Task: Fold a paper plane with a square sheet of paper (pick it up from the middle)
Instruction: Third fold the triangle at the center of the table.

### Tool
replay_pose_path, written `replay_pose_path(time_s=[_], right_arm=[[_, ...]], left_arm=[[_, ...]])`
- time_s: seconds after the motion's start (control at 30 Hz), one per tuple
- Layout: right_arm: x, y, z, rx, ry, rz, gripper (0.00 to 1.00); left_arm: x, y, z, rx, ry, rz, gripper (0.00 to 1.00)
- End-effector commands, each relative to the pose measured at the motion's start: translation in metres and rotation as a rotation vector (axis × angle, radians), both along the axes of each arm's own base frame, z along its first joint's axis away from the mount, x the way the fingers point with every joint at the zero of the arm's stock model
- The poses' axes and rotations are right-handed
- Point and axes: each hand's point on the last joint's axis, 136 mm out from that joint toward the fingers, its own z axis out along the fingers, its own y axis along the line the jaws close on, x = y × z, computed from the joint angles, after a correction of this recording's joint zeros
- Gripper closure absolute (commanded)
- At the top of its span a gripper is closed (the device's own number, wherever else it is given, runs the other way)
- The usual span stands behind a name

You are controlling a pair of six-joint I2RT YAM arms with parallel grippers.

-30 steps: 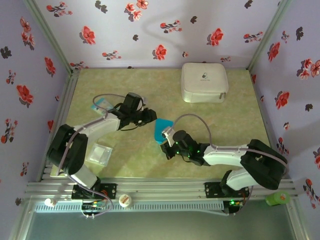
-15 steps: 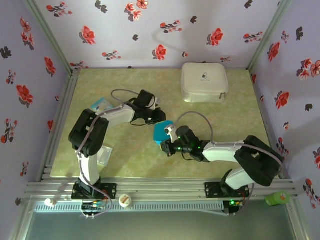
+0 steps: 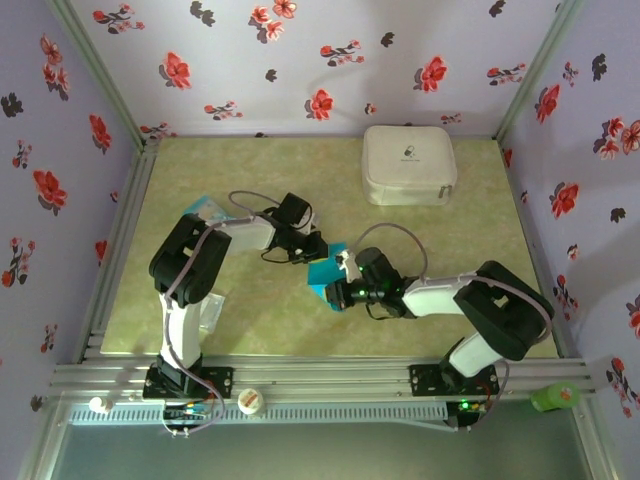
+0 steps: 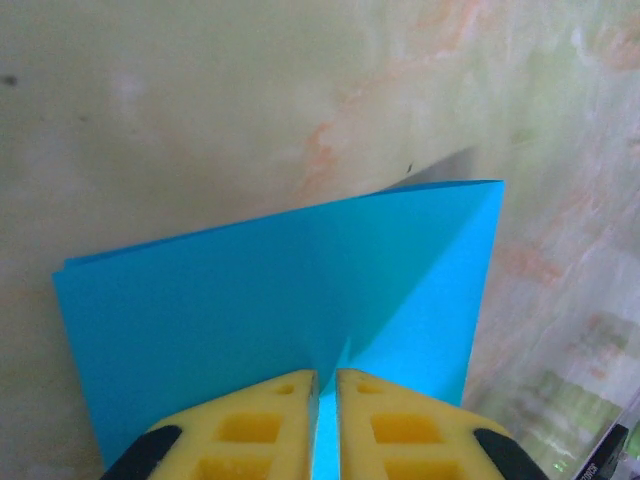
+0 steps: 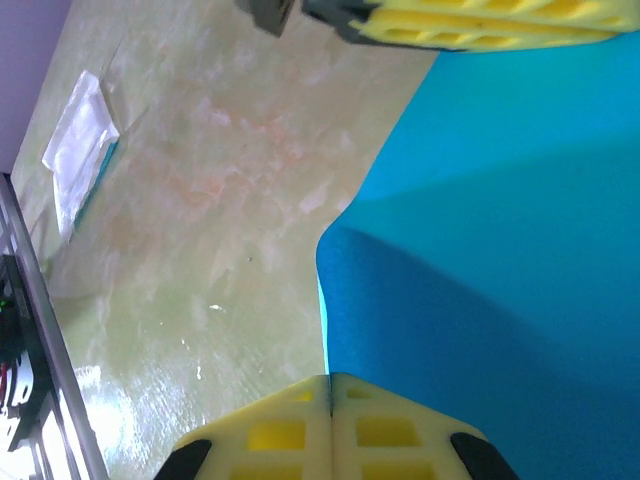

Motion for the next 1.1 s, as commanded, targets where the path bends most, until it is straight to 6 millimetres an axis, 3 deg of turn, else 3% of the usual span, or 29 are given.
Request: replay_pose_path(time_s=[0.0,0.57,1.07], right_arm=[[0.007,0.001,0.003,0.018,0.048,-0.024,1.0],[0.026,-0.023,-0.014,-0.108,0.069,-0.129,0.99],[0.035,-0.032,-0.01,-0.154,0.048,-0.157,0.98]], left_arm=[[-0.018,0.012,-0.026,0.07,0.043,-0.021,0.86],[-0.014,0.009,-0.024,0.074,0.021,-0.004,0.87],[-0.014,0.008,-0.023,0.071,0.019,0.0,0.87]])
